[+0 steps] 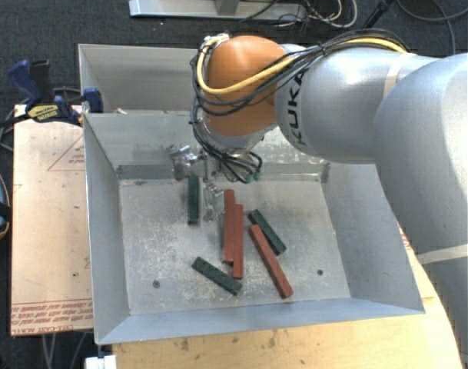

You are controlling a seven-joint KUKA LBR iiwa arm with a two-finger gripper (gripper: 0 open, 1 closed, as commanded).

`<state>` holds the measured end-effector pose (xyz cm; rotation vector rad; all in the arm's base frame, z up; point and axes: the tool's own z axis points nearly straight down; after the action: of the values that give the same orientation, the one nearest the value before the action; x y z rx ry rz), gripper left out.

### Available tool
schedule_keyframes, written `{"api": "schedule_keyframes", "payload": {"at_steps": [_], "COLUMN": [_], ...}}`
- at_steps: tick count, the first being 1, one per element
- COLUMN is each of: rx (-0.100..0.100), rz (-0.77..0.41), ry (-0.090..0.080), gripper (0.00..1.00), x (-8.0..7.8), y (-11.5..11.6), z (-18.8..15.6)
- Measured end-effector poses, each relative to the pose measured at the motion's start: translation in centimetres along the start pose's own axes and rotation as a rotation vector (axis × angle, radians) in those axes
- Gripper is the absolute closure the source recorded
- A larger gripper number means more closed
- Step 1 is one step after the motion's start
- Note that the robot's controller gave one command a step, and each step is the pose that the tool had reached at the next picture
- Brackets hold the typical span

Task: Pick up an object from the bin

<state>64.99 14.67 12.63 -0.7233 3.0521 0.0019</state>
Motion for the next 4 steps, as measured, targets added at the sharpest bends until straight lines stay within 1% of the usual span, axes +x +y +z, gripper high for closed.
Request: {"api": "schedule_keyframes", "payload": {"at_steps": [1,2,4], "rx": [-0.001,-0.001,-0.001], "rz": [-0.089,-0.169,-0.168], "ry": [0.004,0.0,0.0], "gripper": [0.0,1.0,1.0], "x": [0.29,0.11,0.12], "y": [-2.13,-1.63,-1.63], "z": [5.85,5.42,5.21]}}
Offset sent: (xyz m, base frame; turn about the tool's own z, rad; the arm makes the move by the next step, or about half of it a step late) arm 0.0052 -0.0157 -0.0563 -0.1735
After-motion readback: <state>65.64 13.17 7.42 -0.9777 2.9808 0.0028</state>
